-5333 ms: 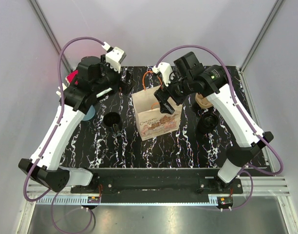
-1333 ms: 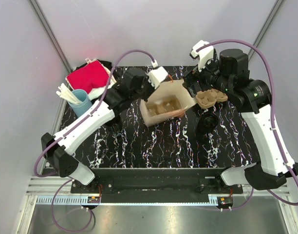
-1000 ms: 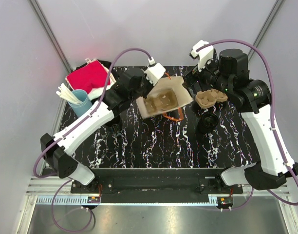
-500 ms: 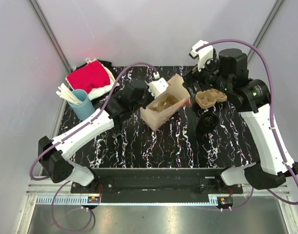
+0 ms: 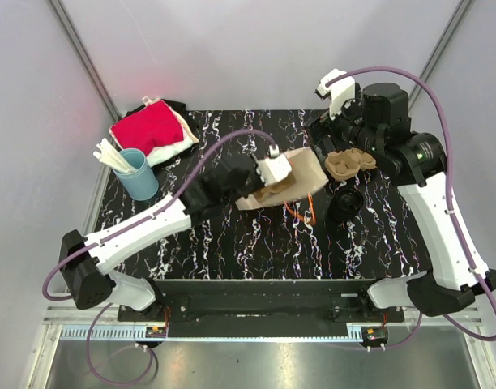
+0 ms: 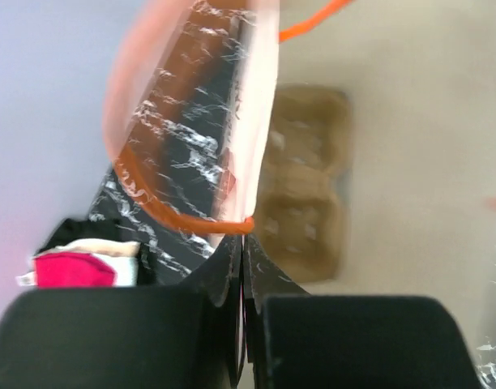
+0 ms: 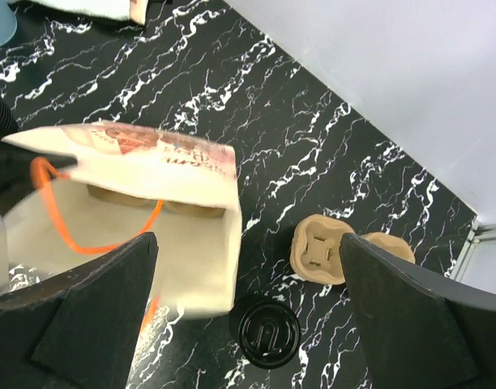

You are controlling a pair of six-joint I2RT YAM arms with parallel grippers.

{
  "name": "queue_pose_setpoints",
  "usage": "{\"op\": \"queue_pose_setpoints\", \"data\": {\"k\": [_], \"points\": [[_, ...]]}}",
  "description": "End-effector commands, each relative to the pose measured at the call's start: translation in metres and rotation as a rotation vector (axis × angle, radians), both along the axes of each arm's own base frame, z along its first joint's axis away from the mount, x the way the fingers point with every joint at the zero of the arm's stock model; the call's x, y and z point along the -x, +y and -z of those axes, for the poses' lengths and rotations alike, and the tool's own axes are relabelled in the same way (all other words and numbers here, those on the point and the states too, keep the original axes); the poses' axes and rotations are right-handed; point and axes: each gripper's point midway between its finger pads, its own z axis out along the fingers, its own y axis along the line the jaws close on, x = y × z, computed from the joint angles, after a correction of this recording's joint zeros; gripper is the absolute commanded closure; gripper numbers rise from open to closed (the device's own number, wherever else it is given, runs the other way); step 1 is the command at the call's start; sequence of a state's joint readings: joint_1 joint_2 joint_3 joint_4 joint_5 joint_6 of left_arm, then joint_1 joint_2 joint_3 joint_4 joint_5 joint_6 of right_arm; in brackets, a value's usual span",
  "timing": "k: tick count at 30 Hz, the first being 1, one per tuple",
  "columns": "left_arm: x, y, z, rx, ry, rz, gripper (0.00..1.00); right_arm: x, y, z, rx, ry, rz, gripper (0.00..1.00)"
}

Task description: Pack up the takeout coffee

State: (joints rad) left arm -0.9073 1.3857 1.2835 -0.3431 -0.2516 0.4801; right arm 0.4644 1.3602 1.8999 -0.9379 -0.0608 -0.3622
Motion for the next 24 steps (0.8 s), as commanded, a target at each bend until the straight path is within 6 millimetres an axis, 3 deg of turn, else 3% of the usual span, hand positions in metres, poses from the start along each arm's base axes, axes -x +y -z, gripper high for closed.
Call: {"op": "queue_pose_setpoints", "data": {"k": [1, 6, 16, 24], "points": [[0.018, 0.004, 0.002, 0.016, -0.039, 0.018, 1.00, 0.006, -0.009, -0.007, -0.017, -0.042, 0.022, 0.00], [0.032, 0.002, -0.002, 0.012, -0.066, 0.036, 1.00, 0.015, -0.011, -0.008, -0.018, -0.049, 0.009, 0.00], [0.028, 0.001, -0.041, 0.077, -0.114, 0.004, 1.00, 0.049, -0.007, 0.003, 0.003, -0.041, -0.127, 0.00], [0.043, -0.009, -0.018, 0.038, -0.039, 0.089, 1.00, 0.069, -0.004, 0.042, 0.084, 0.049, -0.244, 0.00]]}}
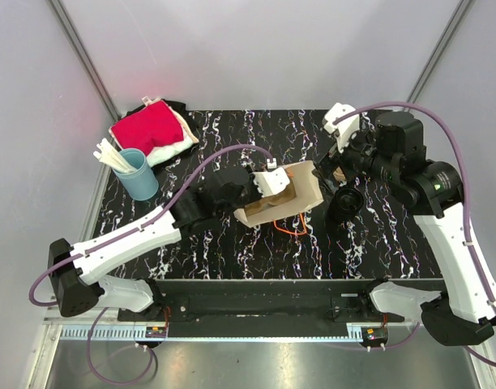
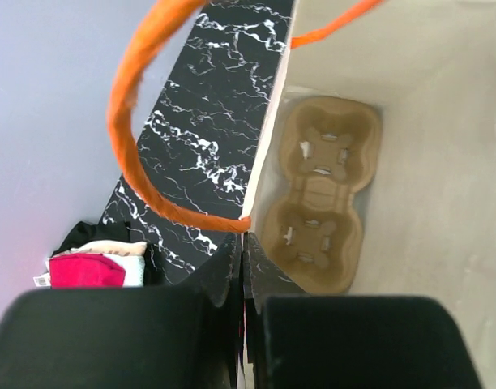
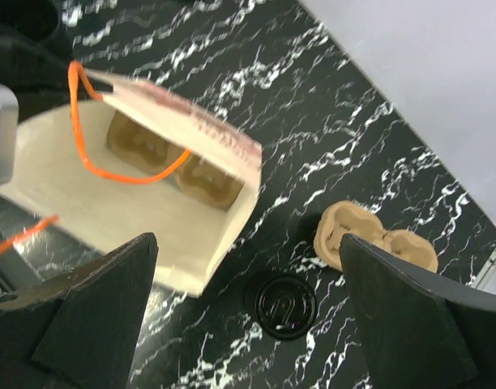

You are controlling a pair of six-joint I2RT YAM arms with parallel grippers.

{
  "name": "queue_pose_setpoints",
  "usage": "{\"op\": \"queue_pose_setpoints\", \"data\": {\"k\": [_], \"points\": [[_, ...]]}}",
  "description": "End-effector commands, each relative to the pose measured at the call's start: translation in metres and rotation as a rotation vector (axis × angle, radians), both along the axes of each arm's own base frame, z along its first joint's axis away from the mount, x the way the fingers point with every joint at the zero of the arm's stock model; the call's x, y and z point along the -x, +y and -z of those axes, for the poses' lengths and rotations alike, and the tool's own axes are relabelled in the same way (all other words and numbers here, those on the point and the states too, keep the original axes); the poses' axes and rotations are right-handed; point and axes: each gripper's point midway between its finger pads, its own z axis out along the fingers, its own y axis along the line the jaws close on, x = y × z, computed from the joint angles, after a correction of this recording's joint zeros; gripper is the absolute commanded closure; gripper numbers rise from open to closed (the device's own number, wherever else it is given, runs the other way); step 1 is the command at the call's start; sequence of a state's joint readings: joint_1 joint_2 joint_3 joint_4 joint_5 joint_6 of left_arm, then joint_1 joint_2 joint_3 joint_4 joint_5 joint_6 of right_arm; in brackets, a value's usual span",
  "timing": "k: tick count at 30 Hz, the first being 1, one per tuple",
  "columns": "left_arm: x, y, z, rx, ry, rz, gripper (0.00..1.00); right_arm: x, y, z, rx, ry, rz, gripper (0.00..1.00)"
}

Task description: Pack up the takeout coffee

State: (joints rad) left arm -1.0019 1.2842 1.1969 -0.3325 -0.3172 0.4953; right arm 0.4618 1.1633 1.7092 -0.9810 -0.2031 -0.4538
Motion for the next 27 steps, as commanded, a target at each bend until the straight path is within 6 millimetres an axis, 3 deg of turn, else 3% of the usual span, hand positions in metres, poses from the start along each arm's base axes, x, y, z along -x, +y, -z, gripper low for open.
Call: {"op": "queue_pose_setpoints", "data": {"k": [1, 6, 13, 27], "points": [[0.017, -0.015, -0.008, 0.033, 0.029, 0.098, 1.00, 0.011, 0.002, 0.023, 0.060, 0.035, -0.083, 0.00], [0.032, -0.017, 0.007, -0.045, 0.016, 0.151, 1.00, 0.019, -0.004, 0.038, 0.089, 0.040, -0.093, 0.00], [0.053, -0.021, -0.007, -0.034, -0.002, 0.215, 1.00, 0.020, -0.010, 0.037, 0.087, 0.016, -0.056, 0.00], [0.103, -0.024, 0.052, -0.214, 0.069, 0.434, 1.00, 0.042, -0.023, 0.044, 0.092, -0.022, -0.059, 0.00]]}}
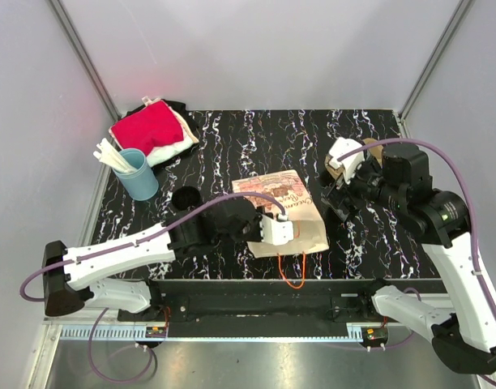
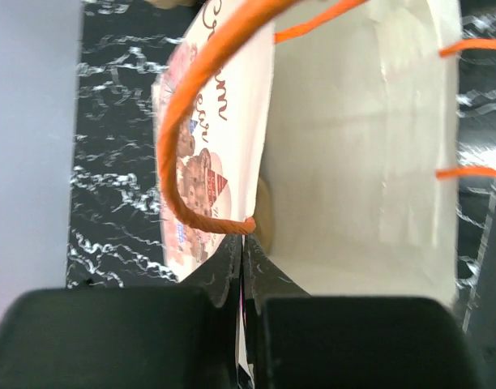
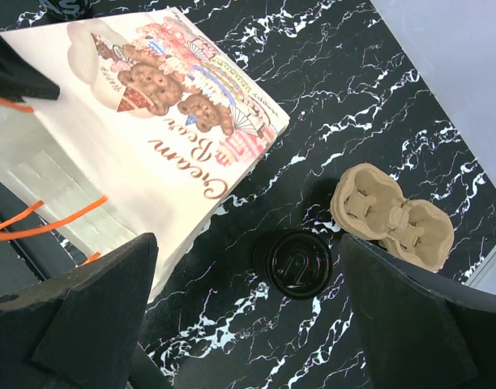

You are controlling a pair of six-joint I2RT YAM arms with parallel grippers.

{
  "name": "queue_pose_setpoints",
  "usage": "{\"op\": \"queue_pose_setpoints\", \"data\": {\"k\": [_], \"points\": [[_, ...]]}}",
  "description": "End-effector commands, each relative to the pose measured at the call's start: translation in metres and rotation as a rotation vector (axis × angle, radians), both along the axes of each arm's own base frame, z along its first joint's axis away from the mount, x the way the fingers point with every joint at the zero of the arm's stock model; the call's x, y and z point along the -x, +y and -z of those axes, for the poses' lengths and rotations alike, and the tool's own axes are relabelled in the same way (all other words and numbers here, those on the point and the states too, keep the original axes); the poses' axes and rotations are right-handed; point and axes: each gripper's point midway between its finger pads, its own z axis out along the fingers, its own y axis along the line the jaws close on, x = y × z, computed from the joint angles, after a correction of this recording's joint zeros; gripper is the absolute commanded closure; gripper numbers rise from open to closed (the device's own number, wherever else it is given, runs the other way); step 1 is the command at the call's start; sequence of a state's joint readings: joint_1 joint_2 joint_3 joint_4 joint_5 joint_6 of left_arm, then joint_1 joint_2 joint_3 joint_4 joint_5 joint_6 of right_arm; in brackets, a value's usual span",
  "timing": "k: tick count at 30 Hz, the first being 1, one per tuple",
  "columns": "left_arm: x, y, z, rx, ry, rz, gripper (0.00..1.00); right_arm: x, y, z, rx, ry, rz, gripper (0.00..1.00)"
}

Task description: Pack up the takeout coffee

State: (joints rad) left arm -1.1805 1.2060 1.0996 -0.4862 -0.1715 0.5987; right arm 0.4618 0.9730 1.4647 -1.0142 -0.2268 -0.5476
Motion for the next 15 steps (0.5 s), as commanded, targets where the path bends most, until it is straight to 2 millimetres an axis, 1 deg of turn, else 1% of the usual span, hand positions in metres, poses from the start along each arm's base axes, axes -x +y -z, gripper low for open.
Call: {"op": "queue_pose_setpoints", "data": {"k": [1, 3, 6, 9, 11, 12, 13, 14, 15], "points": [[0.015, -0.005, 0.008, -0.034, -0.011, 0.083, 1.00, 0.000, -0.004, -0.007, -0.006, -0.052, 0.003, 0.00], [0.012, -0.006, 0.007, -0.038, -0.019, 0.072, 1.00, 0.001, -0.004, -0.005, -0.004, -0.046, 0.002, 0.00], [0.004, -0.008, -0.003, -0.012, -0.044, 0.027, 1.00, 0.000, -0.004, -0.006, -0.005, -0.046, 0.004, 0.00], [-0.006, -0.011, -0.021, 0.042, -0.068, -0.025, 1.00, -0.001, -0.002, -0.010, -0.014, -0.049, 0.001, 0.00], [-0.014, -0.011, -0.028, 0.067, -0.059, -0.060, 1.00, -0.003, -0.001, -0.013, -0.021, -0.052, 0.001, 0.00], [-0.019, -0.013, -0.040, 0.099, -0.062, -0.076, 1.00, -0.004, 0.000, -0.015, -0.030, -0.052, 0.009, 0.00], [-0.030, -0.011, -0.048, 0.134, -0.065, -0.135, 1.00, -0.005, 0.000, -0.020, -0.036, -0.060, 0.012, 0.00], [-0.053, -0.003, -0.052, 0.149, -0.064, -0.213, 1.00, -0.007, 0.001, -0.021, -0.040, -0.060, 0.018, 0.00], [-0.069, 0.000, -0.070, 0.211, -0.040, -0.279, 1.00, -0.009, 0.001, -0.024, -0.049, -0.061, 0.028, 0.00]]}}
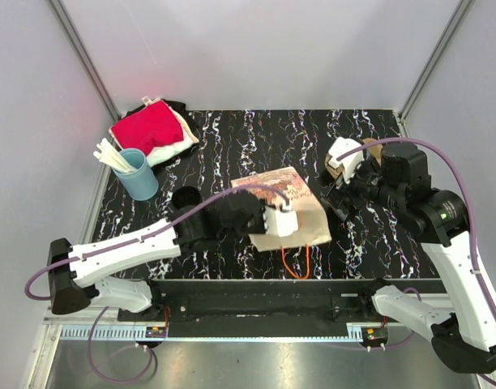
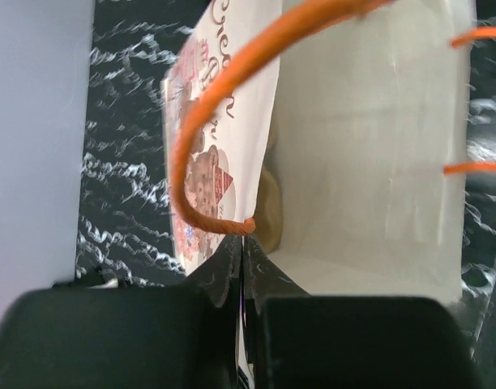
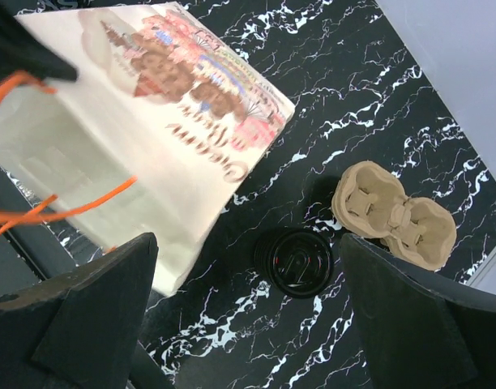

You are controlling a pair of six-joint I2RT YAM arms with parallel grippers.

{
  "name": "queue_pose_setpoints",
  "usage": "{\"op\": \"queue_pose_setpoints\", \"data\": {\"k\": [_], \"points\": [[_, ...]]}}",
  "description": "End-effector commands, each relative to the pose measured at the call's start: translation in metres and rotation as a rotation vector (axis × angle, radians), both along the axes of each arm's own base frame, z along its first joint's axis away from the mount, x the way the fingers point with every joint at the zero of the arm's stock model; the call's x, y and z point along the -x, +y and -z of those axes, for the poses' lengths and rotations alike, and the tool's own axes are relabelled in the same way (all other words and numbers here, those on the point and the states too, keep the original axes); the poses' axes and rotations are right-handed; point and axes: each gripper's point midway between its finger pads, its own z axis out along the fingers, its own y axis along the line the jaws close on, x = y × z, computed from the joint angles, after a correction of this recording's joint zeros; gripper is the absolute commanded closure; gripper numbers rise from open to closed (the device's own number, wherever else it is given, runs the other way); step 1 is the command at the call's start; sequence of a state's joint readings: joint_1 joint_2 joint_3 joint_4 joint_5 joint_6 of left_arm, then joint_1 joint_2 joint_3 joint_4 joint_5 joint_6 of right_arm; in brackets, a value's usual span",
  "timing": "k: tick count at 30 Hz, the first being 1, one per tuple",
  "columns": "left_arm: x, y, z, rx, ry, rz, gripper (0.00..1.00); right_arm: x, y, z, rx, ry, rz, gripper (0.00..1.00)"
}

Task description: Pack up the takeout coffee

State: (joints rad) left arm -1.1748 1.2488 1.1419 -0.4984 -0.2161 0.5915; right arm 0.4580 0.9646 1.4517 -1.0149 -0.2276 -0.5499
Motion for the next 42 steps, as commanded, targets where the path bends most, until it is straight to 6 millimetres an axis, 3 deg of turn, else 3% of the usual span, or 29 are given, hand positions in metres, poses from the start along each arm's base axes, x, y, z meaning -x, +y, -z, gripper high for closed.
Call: {"op": "queue_pose_setpoints", "data": {"k": [1, 2, 4, 5, 9, 11, 14, 19, 22, 23, 25, 26, 30, 34, 37, 39, 42], "points": [[-0.087, 0.019, -0.071, 0.253, 0.001, -0.310, 1.00, -0.012, 0.002, -0.030, -0.056, -0.071, 0.038, 0.00], [-0.104, 0.021, -0.057, 0.238, 0.064, -0.351, 1.00, -0.015, 0.003, -0.031, -0.060, -0.071, 0.044, 0.00], [-0.125, 0.031, -0.058, 0.286, 0.161, -0.430, 1.00, -0.018, 0.003, -0.030, -0.066, -0.063, 0.060, 0.00], [-0.144, 0.041, -0.044, 0.268, 0.189, -0.494, 1.00, -0.019, 0.004, -0.030, -0.073, -0.059, 0.061, 0.00], [-0.173, 0.063, -0.037, 0.290, 0.163, -0.677, 1.00, -0.022, 0.005, -0.023, -0.076, -0.047, 0.065, 0.00], [-0.176, 0.063, -0.030, 0.280, 0.190, -0.680, 1.00, -0.022, 0.006, -0.023, -0.079, -0.051, 0.066, 0.00], [-0.160, 0.050, -0.034, 0.299, 0.246, -0.573, 1.00, -0.022, 0.008, -0.022, -0.085, -0.045, 0.056, 0.00], [-0.180, 0.066, -0.045, 0.312, 0.159, -0.657, 0.98, -0.020, 0.015, -0.017, -0.083, -0.028, 0.011, 0.00], [-0.182, 0.071, -0.050, 0.325, 0.142, -0.680, 0.68, -0.021, 0.018, -0.014, -0.074, -0.016, -0.005, 0.00], [-0.183, 0.073, -0.054, 0.333, 0.126, -0.689, 0.36, -0.022, 0.018, -0.014, -0.074, -0.012, -0.005, 0.00], [-0.183, 0.080, -0.069, 0.360, 0.084, -0.700, 0.05, -0.021, 0.019, -0.015, -0.077, -0.013, -0.014, 0.00], [-0.184, 0.081, -0.079, 0.380, 0.065, -0.698, 0.01, -0.020, 0.019, -0.015, -0.077, -0.013, -0.019, 0.00], [-0.174, 0.085, -0.125, 0.446, 0.006, -0.638, 0.01, -0.019, 0.017, -0.016, -0.076, -0.022, -0.008, 0.00], [-0.143, 0.073, -0.165, 0.539, 0.022, -0.464, 0.01, -0.023, 0.010, -0.023, -0.083, -0.057, 0.043, 0.00], [-0.112, 0.050, -0.163, 0.540, 0.105, -0.284, 0.01, -0.027, 0.003, -0.031, -0.096, -0.081, 0.090, 0.00], [-0.094, 0.036, -0.149, 0.489, 0.151, -0.208, 0.01, -0.031, -0.002, -0.036, -0.105, -0.094, 0.131, 0.00], [-0.086, 0.026, -0.122, 0.407, 0.156, -0.189, 0.01, -0.038, -0.012, -0.044, -0.121, -0.115, 0.196, 0.00]]}}
